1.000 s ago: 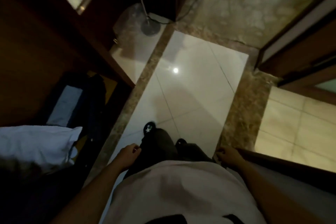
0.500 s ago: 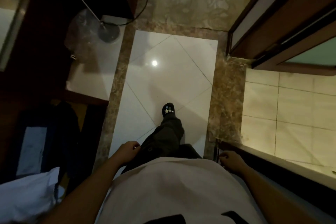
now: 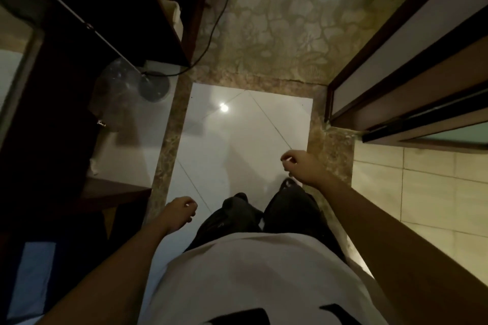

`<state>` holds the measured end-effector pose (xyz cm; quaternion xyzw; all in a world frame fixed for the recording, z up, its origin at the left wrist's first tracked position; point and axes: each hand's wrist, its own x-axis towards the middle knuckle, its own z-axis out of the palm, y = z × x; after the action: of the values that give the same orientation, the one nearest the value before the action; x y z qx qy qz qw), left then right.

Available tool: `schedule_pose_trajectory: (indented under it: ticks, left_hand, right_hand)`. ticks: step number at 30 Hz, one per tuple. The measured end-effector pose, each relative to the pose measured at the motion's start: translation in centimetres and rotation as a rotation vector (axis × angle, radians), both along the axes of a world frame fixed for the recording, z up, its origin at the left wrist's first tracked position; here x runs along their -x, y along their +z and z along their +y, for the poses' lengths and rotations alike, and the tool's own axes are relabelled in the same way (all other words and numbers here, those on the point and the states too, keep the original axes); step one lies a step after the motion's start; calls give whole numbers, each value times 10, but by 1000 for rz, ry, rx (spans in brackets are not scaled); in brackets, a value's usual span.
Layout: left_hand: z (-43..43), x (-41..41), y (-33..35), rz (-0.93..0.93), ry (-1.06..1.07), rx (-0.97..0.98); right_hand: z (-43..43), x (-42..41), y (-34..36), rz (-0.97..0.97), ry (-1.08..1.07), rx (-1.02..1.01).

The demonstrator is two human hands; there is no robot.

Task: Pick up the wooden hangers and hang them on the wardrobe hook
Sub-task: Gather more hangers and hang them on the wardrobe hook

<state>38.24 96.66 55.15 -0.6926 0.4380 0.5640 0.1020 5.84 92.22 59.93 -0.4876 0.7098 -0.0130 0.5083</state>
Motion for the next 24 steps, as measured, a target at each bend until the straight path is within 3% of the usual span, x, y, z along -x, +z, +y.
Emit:
schedule_pose_trajectory:
  ticks: [7,15,20,24]
  left_hand:
    - [-96,64,2,-55,24,-2]
    - [-238,240,32,60,-68,116]
    - [-319,307,52,157,-115,175]
    - [-374,306,50,129,-84,192]
  right_hand:
    - [-94,93,-16,-26,-60,-3]
    - [-143,225,-25,41,-170,-216]
    - [-196,254,-25,35,-190,-252]
    - [-261,254,-31,57,-109,-255]
